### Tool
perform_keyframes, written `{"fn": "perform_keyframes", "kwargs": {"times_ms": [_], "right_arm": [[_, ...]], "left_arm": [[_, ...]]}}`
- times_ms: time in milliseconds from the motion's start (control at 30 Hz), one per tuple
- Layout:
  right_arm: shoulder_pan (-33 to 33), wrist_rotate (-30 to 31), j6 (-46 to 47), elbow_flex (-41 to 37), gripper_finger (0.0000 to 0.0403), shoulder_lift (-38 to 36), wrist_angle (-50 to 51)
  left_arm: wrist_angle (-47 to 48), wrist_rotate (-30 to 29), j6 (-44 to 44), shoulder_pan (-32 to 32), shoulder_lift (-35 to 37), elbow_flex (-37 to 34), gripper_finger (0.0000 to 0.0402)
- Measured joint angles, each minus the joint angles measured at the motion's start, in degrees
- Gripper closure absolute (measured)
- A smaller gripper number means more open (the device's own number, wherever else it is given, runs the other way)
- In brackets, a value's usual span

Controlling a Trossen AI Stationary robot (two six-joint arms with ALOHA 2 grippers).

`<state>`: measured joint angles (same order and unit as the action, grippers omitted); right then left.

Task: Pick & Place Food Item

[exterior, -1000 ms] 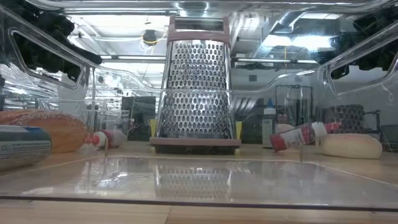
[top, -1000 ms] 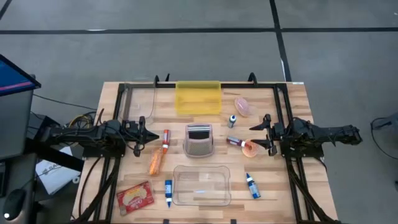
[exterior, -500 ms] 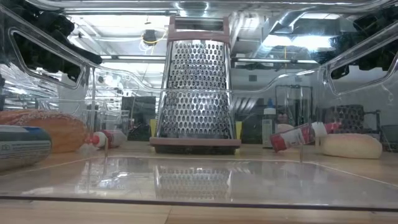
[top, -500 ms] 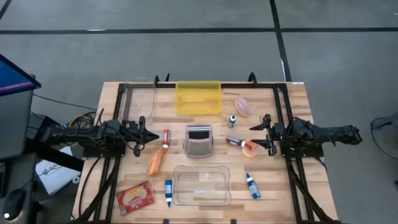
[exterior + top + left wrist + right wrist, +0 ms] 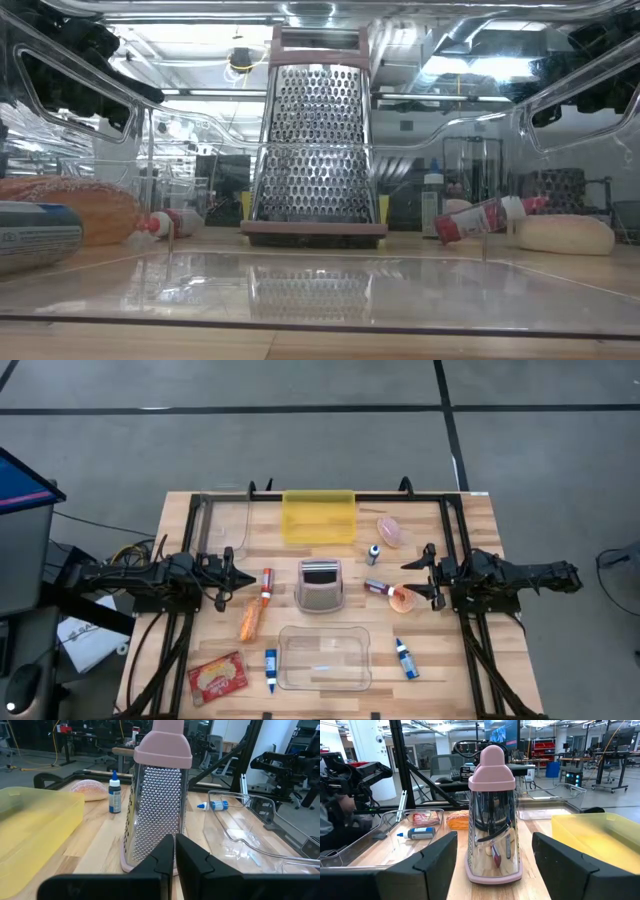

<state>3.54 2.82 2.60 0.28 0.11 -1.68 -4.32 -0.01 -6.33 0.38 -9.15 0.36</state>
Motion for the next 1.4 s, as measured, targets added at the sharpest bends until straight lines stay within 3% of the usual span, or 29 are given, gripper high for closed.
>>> {"fn": "perform_keyframes", "kwargs": {"times_ms": [333,500,667,967,1167,1333,1400], "right_arm": [[-0.01,-0.01,-0.1,0.0,0.0154,0.0,0.11],[-2.46,1.6,-10.2,1.05,0.0154,0.0,0.85],[-3.69,1.71,-8.4,1.3,0.0154,0.01,0.23],[-5.26,3.5,-15.94,1.4,0.0154,0.01,0.15],[-5.23,4.24,0.94,1.52,0.0154,0.01,-3.54],[-4.65,5.31,23.69,1.61,0.0154,0.2,-8.61],[-4.27,2.33,28.69,1.61,0.0154,0.2,-8.62]], "left_arm": [[0.0,0.01,0.0,0.02,-0.01,-0.02,0.0389],[0.0,0.02,0.0,0.02,-0.02,-0.02,0.0389],[0.0,0.02,0.02,0.01,0.0,-0.01,0.0389],[0.0,0.02,0.01,0.0,-0.02,-0.01,0.0389],[0.0,0.02,0.02,0.02,0.0,-0.02,0.0389],[0.0,0.02,0.02,0.02,0.0,-0.02,0.0389],[0.0,0.02,0.02,0.02,0.0,-0.01,0.0389]]}}
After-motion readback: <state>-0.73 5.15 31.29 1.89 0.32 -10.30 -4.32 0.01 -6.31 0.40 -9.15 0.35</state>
